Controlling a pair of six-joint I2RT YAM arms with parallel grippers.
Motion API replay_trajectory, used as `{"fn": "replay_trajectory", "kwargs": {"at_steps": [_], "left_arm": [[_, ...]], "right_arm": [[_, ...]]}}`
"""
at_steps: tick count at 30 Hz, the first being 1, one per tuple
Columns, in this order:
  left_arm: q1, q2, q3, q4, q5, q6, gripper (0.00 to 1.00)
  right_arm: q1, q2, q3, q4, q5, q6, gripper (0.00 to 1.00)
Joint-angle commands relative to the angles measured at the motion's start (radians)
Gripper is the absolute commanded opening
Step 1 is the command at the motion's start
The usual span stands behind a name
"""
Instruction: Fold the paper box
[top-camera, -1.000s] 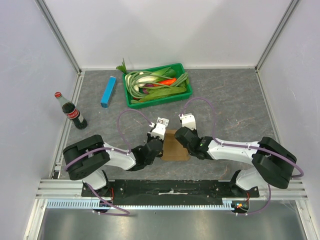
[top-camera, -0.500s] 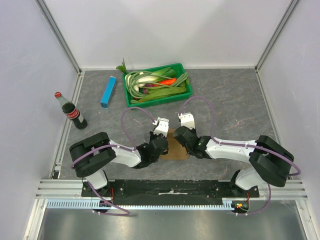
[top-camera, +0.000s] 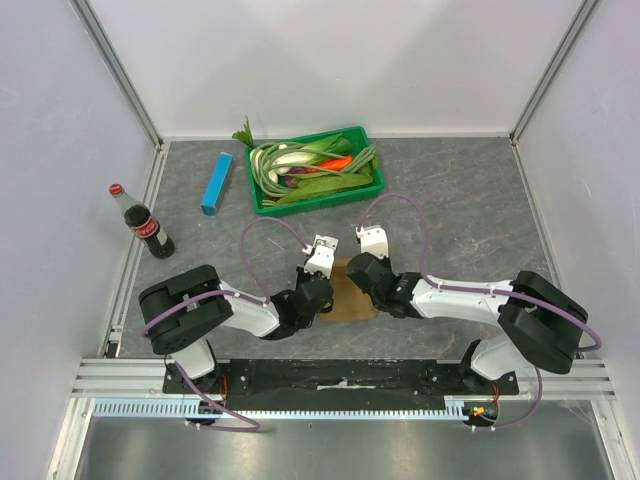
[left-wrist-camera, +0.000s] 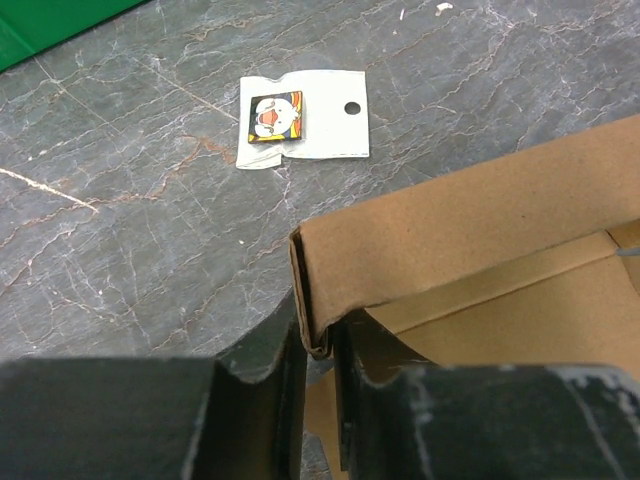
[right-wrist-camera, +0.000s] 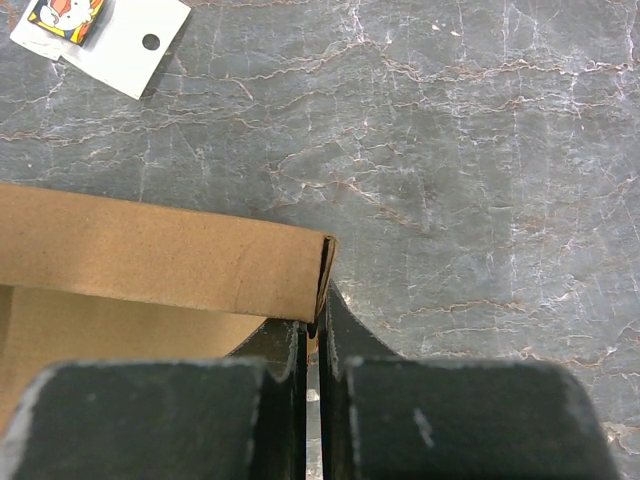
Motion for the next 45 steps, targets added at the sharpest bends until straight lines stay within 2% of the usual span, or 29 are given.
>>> {"fn": "replay_trajectory", "kwargs": {"at_steps": [1, 5, 8, 13, 20, 21, 23, 24, 25, 26, 27, 28, 29, 31, 32, 34, 37, 38, 41, 45], "left_arm": [[0.017, -0.003, 0.02, 0.023, -0.031, -0.068, 0.17], [0.059, 0.01, 0.067, -0.106, -0.031, -0.174, 0.02], [0.096, 0.04, 0.118, -0.212, -0.023, -0.278, 0.02], [0.096, 0.08, 0.173, -0.27, -0.03, -0.294, 0.02], [0.092, 0.071, 0.17, -0.292, -0.03, -0.312, 0.02], [0.093, 0.053, 0.166, -0.292, -0.013, -0.311, 0.06], [0.093, 0.022, 0.14, -0.289, 0.013, -0.311, 0.25], [0.093, -0.022, 0.123, -0.28, 0.038, -0.311, 0.41], [0.093, -0.05, 0.085, -0.272, 0.053, -0.308, 0.46], [0.093, -0.073, 0.065, -0.269, 0.068, -0.3, 0.5], [0.098, -0.106, 0.046, -0.276, 0.096, -0.3, 0.63], [0.101, -0.169, 0.011, -0.29, 0.114, -0.299, 0.66], [0.104, -0.211, -0.007, -0.304, 0.134, -0.299, 0.66], [0.113, -0.338, -0.062, -0.347, 0.197, -0.299, 0.71], [0.116, -0.381, -0.078, -0.37, 0.223, -0.302, 0.72], [0.127, -0.474, -0.115, -0.417, 0.298, -0.297, 0.73], [0.147, -0.668, -0.133, -0.535, 0.38, -0.28, 0.73], [0.15, -0.764, -0.136, -0.592, 0.389, -0.28, 0.73], [0.164, -0.916, -0.138, -0.672, 0.446, -0.274, 0.7], [0.19, -0.983, -0.121, -0.709, 0.507, -0.254, 0.67]], "right_arm": [[0.013, 0.015, 0.025, 0.042, 0.022, 0.031, 0.0], [0.047, 0.024, 0.019, 0.045, 0.061, 0.063, 0.0], [0.071, 0.026, 0.007, 0.072, 0.086, 0.083, 0.0], [0.074, 0.032, 0.023, 0.066, 0.083, 0.08, 0.0], [0.073, 0.044, 0.046, 0.043, 0.072, 0.075, 0.0], [0.074, 0.041, 0.048, 0.04, 0.075, 0.075, 0.0], [0.074, 0.044, 0.06, 0.014, 0.083, 0.074, 0.0], [0.073, 0.044, 0.065, 0.006, 0.086, 0.071, 0.0], [0.073, 0.042, 0.069, 0.003, 0.083, 0.062, 0.0], [0.071, 0.041, 0.071, -0.007, 0.085, 0.055, 0.06], [0.071, 0.038, 0.071, -0.012, 0.083, 0.051, 0.1], [0.071, 0.035, 0.071, -0.015, 0.082, 0.046, 0.16], [0.067, 0.032, 0.071, -0.023, 0.074, 0.037, 0.27], [0.062, 0.016, 0.072, -0.03, 0.05, 0.023, 0.33], [0.061, 0.01, 0.072, -0.038, 0.033, 0.0, 0.42], [0.061, -0.014, 0.08, -0.06, -0.01, -0.015, 0.48], [0.059, -0.065, 0.083, -0.128, -0.05, -0.035, 0.68], [0.059, -0.082, 0.083, -0.165, -0.094, -0.04, 0.71], [0.059, -0.155, 0.066, -0.231, -0.2, -0.049, 0.79], [0.058, -0.309, 0.011, -0.308, -0.303, 0.047, 0.86]]}}
